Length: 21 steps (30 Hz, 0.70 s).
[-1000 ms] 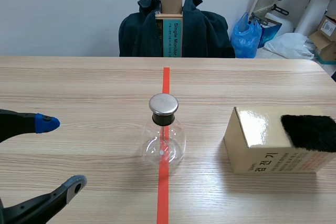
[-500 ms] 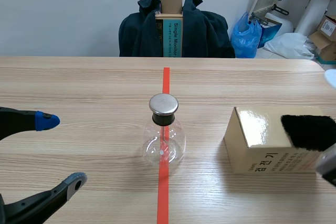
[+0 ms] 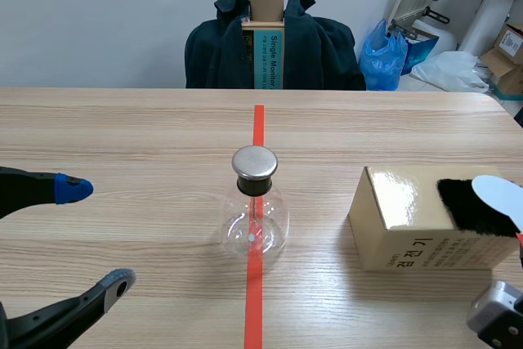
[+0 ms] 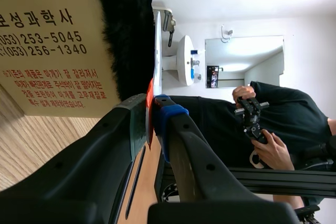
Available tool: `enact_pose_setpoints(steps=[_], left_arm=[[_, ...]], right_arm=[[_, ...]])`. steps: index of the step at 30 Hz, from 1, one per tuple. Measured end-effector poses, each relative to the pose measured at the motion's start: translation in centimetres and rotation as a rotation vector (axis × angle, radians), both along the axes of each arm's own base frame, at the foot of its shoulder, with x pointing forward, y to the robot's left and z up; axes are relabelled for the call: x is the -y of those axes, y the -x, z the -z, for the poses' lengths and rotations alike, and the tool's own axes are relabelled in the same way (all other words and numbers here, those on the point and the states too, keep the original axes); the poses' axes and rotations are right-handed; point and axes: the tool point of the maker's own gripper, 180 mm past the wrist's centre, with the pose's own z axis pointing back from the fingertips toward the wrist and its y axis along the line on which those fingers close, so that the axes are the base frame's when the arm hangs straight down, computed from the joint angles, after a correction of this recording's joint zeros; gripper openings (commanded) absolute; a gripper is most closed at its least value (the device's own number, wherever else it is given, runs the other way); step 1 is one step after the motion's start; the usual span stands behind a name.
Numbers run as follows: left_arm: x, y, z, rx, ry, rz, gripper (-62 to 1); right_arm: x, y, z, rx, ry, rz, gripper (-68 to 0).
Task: Do the electroscope experiment.
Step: 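Rub the plate on the fur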
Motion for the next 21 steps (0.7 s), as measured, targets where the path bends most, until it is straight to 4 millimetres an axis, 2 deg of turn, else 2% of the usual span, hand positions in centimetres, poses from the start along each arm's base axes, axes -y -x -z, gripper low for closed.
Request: enact_pose_setpoints(steps=[7,9,12,14,15,19,21], left_arm=[[0.0,0.0,0.0,0.0,0.0,0.0,1.4],[0.0,0.0,0.0,0.0,0.0,0.0,1.4],[0.0,0.0,0.0,0.0,0.0,0.0,1.4],[0.0,0.0,0.0,-0.001,-0.001,0.0,1.4],[0.0,0.0,0.0,-0.001,-0.002,0.0,1.4],[0.0,0.0,0.0,-0.001,-0.002,0.0,1.4],[0.0,0.0,0.0,-0.001,-0.002,0.0,1.4]], right_arm=[[-0.5,0.9,1.9,-0.067,0.033,-0.035,-66.8],[-1.8,1.1,1.9,-0.065,0.022,-0.112,-66.8],[-4.9,1.7,1.7,-0.056,0.004,-0.295,-66.8],[-5.6,1.9,1.7,-0.055,-0.002,-0.328,-66.8],[-5.2,1.8,1.8,-0.057,0.002,-0.301,-66.8],[0.0,0.8,1.8,-0.06,0.041,-0.013,-66.8],[-0.2,0.9,1.9,-0.071,0.033,-0.044,-66.8]])
